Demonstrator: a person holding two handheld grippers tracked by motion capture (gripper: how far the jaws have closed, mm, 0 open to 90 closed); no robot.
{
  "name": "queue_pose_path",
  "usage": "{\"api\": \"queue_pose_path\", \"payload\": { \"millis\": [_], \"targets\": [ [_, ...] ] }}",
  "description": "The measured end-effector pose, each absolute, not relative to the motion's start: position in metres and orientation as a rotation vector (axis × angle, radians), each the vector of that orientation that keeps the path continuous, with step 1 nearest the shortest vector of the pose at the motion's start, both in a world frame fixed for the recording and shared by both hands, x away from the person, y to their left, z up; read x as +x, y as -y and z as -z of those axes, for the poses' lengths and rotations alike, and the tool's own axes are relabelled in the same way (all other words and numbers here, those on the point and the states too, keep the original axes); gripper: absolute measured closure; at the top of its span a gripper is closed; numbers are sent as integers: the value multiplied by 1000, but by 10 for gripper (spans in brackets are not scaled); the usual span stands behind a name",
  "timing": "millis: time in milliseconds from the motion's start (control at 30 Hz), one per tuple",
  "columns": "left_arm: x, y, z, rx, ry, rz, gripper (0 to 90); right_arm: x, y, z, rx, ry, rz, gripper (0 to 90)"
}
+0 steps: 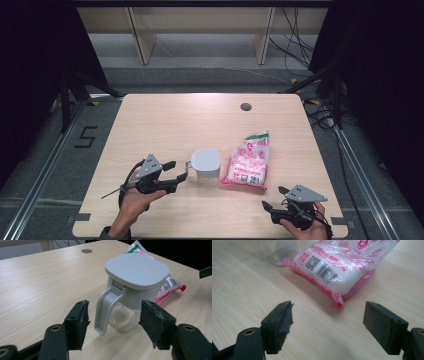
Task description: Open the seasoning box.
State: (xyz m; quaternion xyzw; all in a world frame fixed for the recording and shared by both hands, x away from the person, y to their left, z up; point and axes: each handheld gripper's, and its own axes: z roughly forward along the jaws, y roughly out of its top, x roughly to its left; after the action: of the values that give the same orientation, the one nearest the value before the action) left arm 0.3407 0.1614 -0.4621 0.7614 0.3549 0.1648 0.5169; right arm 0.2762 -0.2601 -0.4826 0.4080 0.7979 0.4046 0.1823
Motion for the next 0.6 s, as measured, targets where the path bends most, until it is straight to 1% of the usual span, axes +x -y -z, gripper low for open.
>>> {"api": "queue_pose_path", "payload": {
  "millis": [33, 67, 100, 167, 200, 267, 300, 333, 367, 400, 433, 467, 600],
  "targets": [
    [340, -162, 461, 1828, -834, -402, 471, 277, 259, 483, 1141, -2259, -1161, 241],
    [340, -162, 460, 1826, -821, -407, 471, 277, 259, 483, 1141, -2259, -1161, 241],
    [339, -162, 459, 1830, -813, -414, 504, 276, 258, 483, 1152, -2258, -1146, 239],
    [338, -161, 456, 1830, -797, -434, 597, 278, 259, 484, 1136, -2258, -1157, 240],
    [338, -161, 455, 1817, -787, -449, 627, 278, 259, 484, 1141, -2252, -1148, 240],
    [338, -160, 453, 1808, -772, -520, 702, 277, 259, 484, 1173, -2251, -1154, 239],
    [338, -160, 451, 1813, -767, -543, 769, 278, 261, 484, 1150, -2264, -1156, 239],
    [338, -160, 451, 1801, -766, -548, 799, 278, 262, 484, 1146, -2267, -1158, 239],
    [338, -159, 450, 1780, -776, -543, 799, 278, 262, 484, 1146, -2267, -1158, 239],
    [338, -159, 449, 1785, -774, -544, 845, 276, 261, 484, 1155, -2254, -1149, 239],
    [339, -158, 448, 1784, -756, -532, 845, 276, 261, 484, 1155, -2254, -1149, 239],
    [340, -156, 448, 1761, -763, -503, 870, 275, 261, 484, 1157, -2250, -1146, 240],
    [345, -151, 445, 1768, -741, -497, 889, 272, 259, 483, 1182, -2234, -1140, 242]
  ]
}}
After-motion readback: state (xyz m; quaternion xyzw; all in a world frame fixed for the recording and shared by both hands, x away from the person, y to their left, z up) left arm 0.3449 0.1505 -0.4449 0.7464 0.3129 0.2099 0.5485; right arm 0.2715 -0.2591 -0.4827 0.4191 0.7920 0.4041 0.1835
